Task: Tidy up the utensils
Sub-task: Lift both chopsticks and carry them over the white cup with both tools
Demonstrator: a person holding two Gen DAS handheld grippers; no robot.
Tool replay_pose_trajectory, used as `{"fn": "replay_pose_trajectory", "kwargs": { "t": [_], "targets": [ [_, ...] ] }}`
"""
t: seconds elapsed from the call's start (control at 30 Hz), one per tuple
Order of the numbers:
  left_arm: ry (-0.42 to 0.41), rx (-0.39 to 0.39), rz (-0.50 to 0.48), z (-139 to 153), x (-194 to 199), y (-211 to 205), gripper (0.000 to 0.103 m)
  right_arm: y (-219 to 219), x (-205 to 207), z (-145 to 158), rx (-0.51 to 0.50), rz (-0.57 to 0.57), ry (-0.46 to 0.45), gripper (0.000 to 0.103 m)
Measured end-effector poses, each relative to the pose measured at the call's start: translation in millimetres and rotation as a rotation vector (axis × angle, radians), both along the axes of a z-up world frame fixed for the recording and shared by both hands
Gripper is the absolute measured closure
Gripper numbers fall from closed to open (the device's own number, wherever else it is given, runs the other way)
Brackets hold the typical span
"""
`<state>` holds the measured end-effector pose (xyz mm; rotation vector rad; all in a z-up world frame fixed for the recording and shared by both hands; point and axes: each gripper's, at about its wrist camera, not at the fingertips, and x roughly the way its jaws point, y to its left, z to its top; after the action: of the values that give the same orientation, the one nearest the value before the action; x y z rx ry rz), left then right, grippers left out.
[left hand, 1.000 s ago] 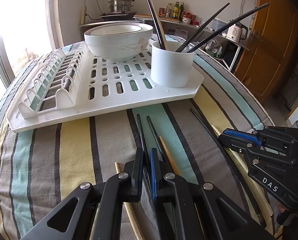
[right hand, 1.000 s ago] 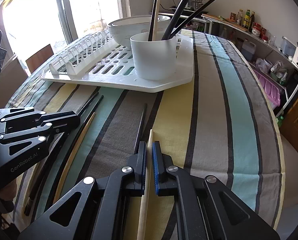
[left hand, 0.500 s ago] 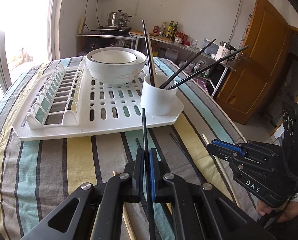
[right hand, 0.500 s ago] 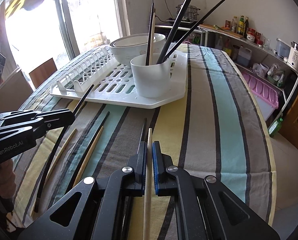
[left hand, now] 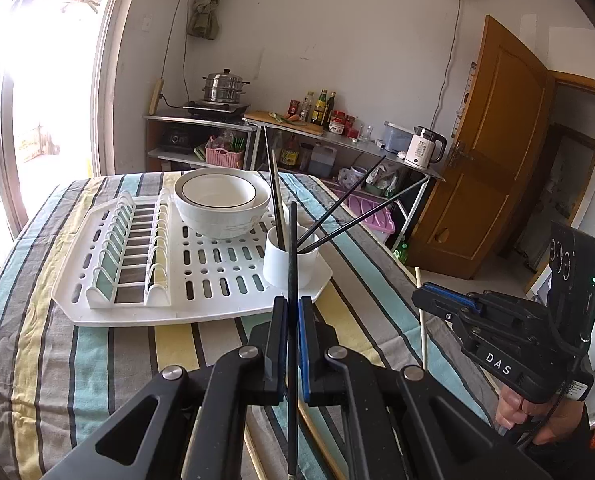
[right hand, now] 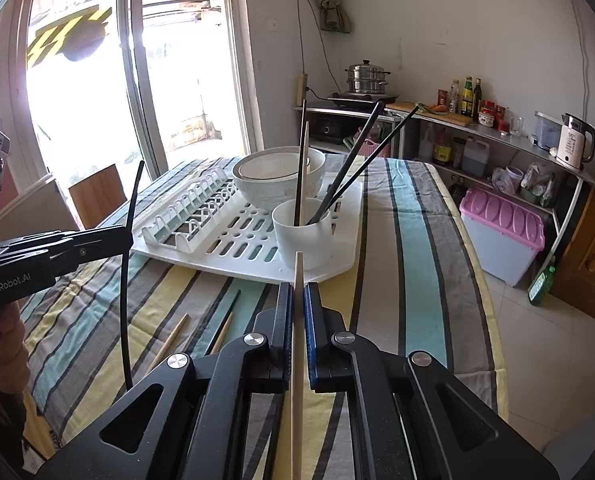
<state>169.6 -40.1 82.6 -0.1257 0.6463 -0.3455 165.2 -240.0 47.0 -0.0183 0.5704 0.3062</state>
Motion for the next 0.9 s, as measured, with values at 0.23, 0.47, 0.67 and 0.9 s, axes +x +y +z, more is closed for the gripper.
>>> {"fn": "replay_pose_trajectory", "kwargs": {
  "t": [0.23,0.47,0.67,0.9],
  "targets": [
    [-0.038,-0.007,0.004,16,-14,6,0.098,-4,-13,12,0.021,-0.015,-0.044,0.097],
    [-0.062,-0.009,0.001,24,-24,8,0.098,-8,-26,20,0.034,-0.026,-0.075,0.097],
    [-0.067,-0.008,0.004,27,-28,12,0.098,-9,-33,26,0.040,-0.031,-0.093,0.097],
    [-0.059,-0.003,0.009,28,-26,14,0.099,-8,-36,29,0.042,-0.032,-0.102,0.097]
  ]
}}
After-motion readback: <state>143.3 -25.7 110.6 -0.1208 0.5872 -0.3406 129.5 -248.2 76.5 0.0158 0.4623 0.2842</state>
